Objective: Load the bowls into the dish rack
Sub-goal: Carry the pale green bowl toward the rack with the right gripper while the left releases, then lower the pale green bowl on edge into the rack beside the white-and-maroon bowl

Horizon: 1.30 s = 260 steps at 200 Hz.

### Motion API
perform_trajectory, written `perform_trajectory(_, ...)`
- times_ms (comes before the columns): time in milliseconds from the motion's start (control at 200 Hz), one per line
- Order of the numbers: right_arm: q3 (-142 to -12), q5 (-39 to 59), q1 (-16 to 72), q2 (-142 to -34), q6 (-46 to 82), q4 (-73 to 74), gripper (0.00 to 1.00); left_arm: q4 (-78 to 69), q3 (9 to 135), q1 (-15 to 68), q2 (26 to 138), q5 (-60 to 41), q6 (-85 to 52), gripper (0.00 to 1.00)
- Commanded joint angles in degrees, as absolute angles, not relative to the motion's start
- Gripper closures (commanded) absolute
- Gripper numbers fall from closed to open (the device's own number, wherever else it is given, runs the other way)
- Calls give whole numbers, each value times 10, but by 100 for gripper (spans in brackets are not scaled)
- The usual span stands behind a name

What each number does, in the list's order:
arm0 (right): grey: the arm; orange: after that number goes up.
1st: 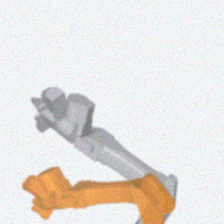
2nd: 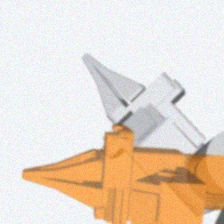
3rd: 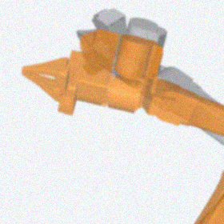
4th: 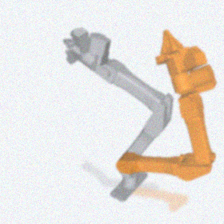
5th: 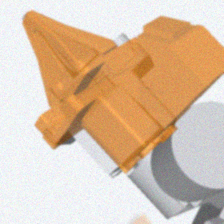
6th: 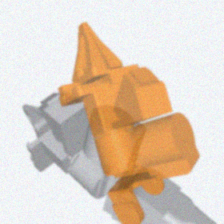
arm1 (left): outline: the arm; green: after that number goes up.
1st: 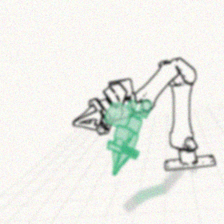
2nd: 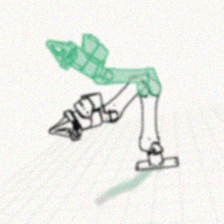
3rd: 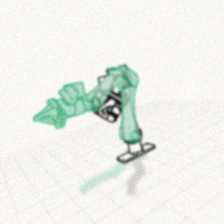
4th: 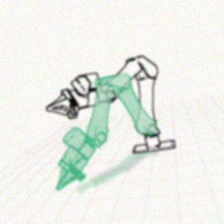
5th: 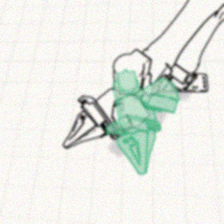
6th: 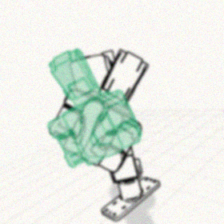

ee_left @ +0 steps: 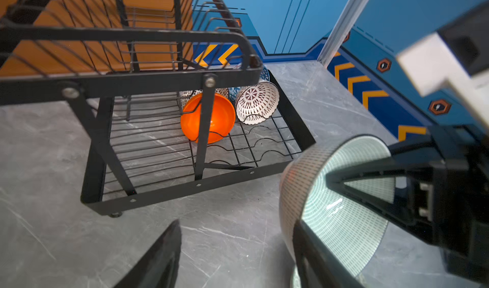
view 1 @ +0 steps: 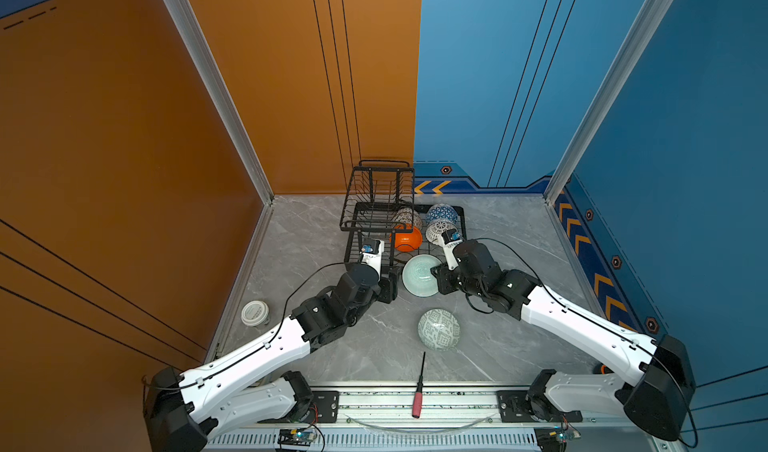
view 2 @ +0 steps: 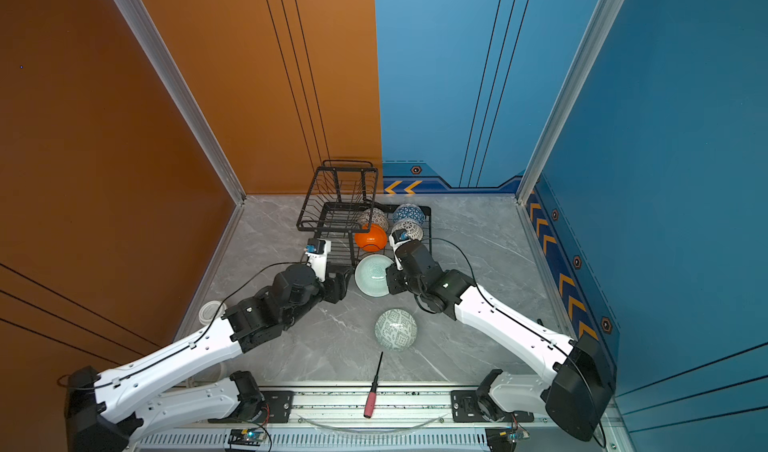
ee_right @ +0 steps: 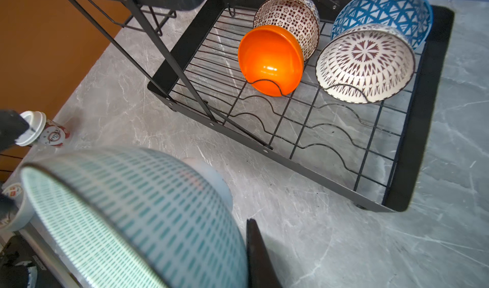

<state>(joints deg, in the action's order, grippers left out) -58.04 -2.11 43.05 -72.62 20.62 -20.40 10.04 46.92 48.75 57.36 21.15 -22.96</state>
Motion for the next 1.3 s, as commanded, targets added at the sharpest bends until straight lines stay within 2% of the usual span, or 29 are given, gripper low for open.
perform_trajectory(0, -614, 17, 421, -721, 117, -208, 100, 194, 478, 450, 548, 159, -204, 18)
perform_trajectory(35, -621, 15, 422, -727, 93, -221, 100, 209, 480, 438, 541, 150, -197, 15)
perform_trajectory(65, -630, 11, 423, -733, 72, -235, 100, 220, 482, 428, 537, 138, -192, 7)
perform_trajectory(115, -640, -3, 425, -744, 40, -249, 100, 235, 484, 414, 532, 121, -185, 0)
perform_trajectory(516, -672, -177, 449, -781, -234, -218, 100, 253, 479, 380, 535, 82, -181, 2)
perform_trajectory(841, -594, -357, 499, -768, -493, -9, 100, 251, 478, 366, 545, 67, -179, 2)
perform_trajectory(1046, -545, -388, 489, -778, -609, 125, 100, 252, 478, 363, 543, 65, -180, 2)
perform_trajectory(1297, -542, -399, 454, -814, -671, 173, 100, 256, 478, 358, 543, 61, -179, 2)
